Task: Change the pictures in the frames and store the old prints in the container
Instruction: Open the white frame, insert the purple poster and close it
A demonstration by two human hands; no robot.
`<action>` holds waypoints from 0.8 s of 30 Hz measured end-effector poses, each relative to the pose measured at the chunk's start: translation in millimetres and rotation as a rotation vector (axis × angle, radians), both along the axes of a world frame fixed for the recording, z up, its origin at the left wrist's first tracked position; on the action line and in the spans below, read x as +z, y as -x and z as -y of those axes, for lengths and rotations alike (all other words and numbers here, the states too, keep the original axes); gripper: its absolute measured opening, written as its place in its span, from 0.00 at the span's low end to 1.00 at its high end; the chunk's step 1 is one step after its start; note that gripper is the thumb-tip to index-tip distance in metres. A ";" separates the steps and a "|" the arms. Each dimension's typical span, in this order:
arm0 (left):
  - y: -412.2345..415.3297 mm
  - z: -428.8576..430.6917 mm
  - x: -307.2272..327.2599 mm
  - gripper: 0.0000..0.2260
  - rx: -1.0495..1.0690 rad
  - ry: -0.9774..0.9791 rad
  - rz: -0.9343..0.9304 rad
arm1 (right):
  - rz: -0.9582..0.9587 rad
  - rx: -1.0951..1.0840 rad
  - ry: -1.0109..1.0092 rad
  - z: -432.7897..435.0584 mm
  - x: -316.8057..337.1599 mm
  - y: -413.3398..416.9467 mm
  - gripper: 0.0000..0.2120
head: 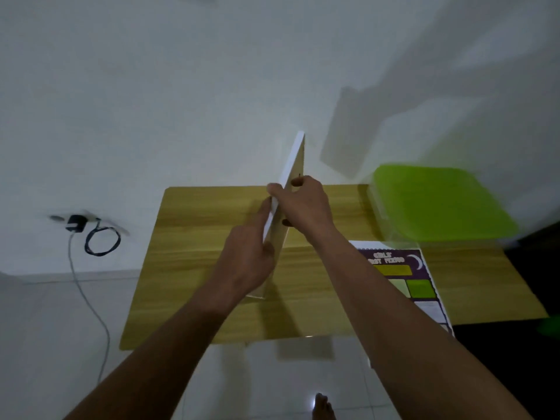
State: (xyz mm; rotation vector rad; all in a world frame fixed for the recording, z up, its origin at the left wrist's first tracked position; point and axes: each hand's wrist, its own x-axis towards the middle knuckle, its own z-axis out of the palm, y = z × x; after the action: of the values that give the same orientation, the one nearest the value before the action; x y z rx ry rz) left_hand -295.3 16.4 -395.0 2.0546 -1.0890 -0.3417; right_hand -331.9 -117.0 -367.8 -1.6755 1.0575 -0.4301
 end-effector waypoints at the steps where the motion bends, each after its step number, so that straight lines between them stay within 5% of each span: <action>1: 6.2 -0.9 4.7 0.37 -0.020 -0.015 0.035 | 0.031 -0.046 0.004 -0.9 3.9 4.6 0.18; 5: 29.7 -5.8 11.8 0.32 -0.076 -0.046 0.123 | 0.069 -0.166 0.058 -3.8 19.1 29.6 0.12; 9: 28.9 -9.3 25.3 0.36 -0.056 -0.029 -0.063 | 0.165 -0.220 0.083 -0.6 34.6 63.4 0.10; 12: 6.9 -14.4 46.2 0.27 0.082 0.108 -0.057 | 0.272 -0.170 0.047 2.3 52.2 91.0 0.16; 15: -24.5 -11.1 74.0 0.29 0.171 0.117 -0.073 | 0.377 -0.135 -0.003 10.7 71.5 115.8 0.22; 20: -38.5 1.3 137.6 0.29 -0.116 0.231 -0.406 | 0.530 -0.088 0.042 31.2 112.7 148.9 0.26; 24: -23.7 16.7 184.6 0.33 -0.274 0.276 -0.471 | 0.590 -0.027 0.119 54.2 149.3 174.3 0.37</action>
State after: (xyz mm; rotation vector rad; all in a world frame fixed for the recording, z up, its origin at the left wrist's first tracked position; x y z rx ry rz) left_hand -271.5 -0.3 -210.3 1.4816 -1.0506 -0.7280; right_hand -506.3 -171.2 -218.5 -1.4961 0.6236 -0.9521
